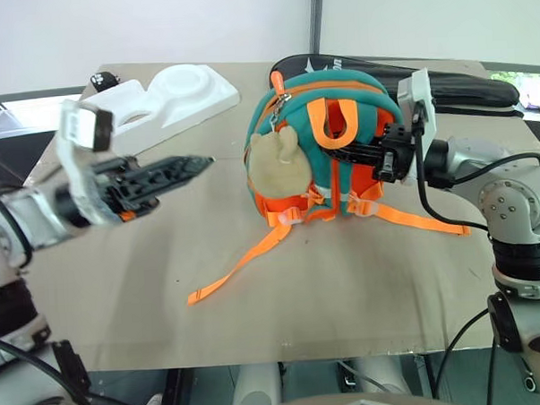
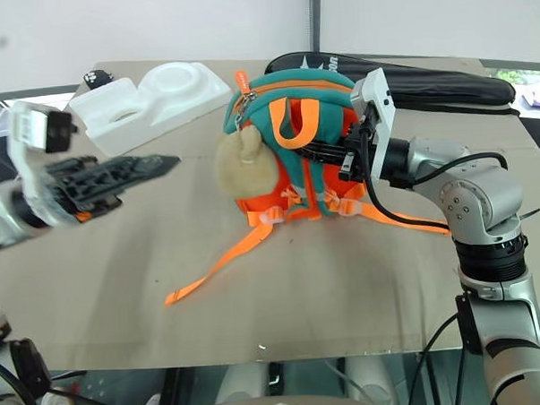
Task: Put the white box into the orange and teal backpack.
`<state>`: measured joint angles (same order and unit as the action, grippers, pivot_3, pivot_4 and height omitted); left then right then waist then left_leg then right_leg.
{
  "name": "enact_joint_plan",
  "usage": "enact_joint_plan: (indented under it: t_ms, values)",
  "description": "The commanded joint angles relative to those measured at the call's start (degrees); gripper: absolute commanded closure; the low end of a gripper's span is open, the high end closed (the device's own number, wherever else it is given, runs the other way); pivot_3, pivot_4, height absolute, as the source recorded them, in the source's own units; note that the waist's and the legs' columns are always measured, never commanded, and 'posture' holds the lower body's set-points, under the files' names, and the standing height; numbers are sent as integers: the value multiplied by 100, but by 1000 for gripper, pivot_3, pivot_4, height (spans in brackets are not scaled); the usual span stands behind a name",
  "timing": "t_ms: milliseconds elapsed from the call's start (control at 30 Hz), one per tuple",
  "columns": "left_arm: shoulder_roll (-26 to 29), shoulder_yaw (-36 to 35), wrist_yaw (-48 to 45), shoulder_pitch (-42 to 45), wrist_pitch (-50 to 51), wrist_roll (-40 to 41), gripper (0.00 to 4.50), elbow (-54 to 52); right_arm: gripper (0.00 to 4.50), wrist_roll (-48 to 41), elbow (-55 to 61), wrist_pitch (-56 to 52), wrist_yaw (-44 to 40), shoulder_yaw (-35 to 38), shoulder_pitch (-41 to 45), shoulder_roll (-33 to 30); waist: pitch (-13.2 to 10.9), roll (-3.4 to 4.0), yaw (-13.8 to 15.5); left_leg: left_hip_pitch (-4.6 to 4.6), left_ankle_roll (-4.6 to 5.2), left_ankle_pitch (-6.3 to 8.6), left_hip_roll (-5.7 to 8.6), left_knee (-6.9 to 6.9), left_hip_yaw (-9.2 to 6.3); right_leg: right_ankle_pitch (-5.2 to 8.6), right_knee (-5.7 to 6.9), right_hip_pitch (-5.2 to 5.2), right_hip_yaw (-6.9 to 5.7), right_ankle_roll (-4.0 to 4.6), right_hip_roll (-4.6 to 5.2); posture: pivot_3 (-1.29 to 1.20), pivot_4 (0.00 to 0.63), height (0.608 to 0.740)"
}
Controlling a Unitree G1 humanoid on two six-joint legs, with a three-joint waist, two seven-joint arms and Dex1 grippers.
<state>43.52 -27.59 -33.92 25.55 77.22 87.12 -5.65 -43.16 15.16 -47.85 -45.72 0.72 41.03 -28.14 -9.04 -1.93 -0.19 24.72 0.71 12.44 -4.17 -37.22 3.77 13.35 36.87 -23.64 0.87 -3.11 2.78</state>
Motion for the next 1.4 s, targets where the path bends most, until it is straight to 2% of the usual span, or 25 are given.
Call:
enact_joint_plan:
  t_ms: [33, 233, 333, 500, 633, 767, 867, 967, 1167, 1300, 1400]
  values:
    - [-526, 444, 1469, -40, -576, 1030, 48, -493, 4500, -97, 239, 84, -10, 80, 87, 1, -2, -12, 5, 0, 0, 0, -1, -2, -4, -1, 0, 2, -1, 1, 0, 0, 150, 740]
    - [-1385, 1165, 2779, -31, -1377, 1439, 48, -747, 4500, -75, 326, 14, 110, 81, 8, -14, 0, -10, -15, -4, -1, 0, 2, -2, 1, -2, 6, 2, 6, 3, -7, 0, 150, 740]
    - [-1682, 1268, 2996, 45, -1744, 1580, 879, -806, 4500, -98, 392, -1, 213, 128, -66, 4, 0, -11, -2, -1, -1, -1, 3, -2, 0, -1, 4, 1, 5, 3, -9, 0, 150, 740]
    - [-1354, 1113, 2811, 67, -1884, 1712, 3117, -855, 4500, -40, 356, 52, 425, 199, -171, 37, -1, -11, -2, 0, -1, -1, 4, -2, 0, -2, 0, 1, 4, 3, -10, 0, 150, 740]
    - [-947, 632, 2422, 172, -2126, 1796, 4110, -911, 4500, 157, 210, 259, 940, 348, -248, 278, -1, -11, -8, 0, -1, -1, 4, -2, 0, -1, 0, 1, 3, 3, -11, 0, 150, 740]
    - [-413, 33, 2403, 164, -2306, 2050, 4226, -589, 4500, 441, -165, 736, 1895, 820, -86, 754, -2, -9, -16, 0, -1, -1, 4, -2, 0, -1, 0, 1, 3, 3, -11, 0, 150, 740]
    - [-175, -400, 2152, -437, -2375, 1498, 4229, -30, 4500, 269, -416, 948, 2766, 1413, 88, 1199, -4, -5, -65, -2, -1, -1, 3, 1, 8, -2, 0, -2, 9, 3, -11, 0, 150, 740]
    - [-122, -377, 1881, -1305, -2371, 629, 4232, 258, 4500, 206, -460, 1080, 3225, 1731, 113, 1331, -4, -5, -58, 0, -2, -1, 1, 13, 15, 0, -3, -9, 9, 4, -11, 0, 150, 740]
    - [-694, 117, 2886, -1934, -2786, -981, 4257, 567, 4500, 135, -516, 1150, 3863, 1969, 215, 1282, -3, -8, -4, 5, -3, 0, 2, 22, 21, 0, -10, -15, 7, 5, -2, 0, 150, 740]
    - [-1314, 699, 3176, -1453, -2937, -1482, 4264, 399, 4500, -92, -147, 924, 3878, 1768, 48, 1258, -2, -9, -5, 0, -2, -1, 1, 15, 19, -1, -5, -9, 8, 5, -3, 0, 150, 740]
    - [-1530, 1154, 2815, -1171, -3226, -2112, 4277, 13, 4500, -289, 142, 749, 3872, 1576, -93, 1257, -1, -9, 30, 0, -1, -1, 3, 10, 15, -1, -5, -5, 6, 5, -5, 0, 150, 740]
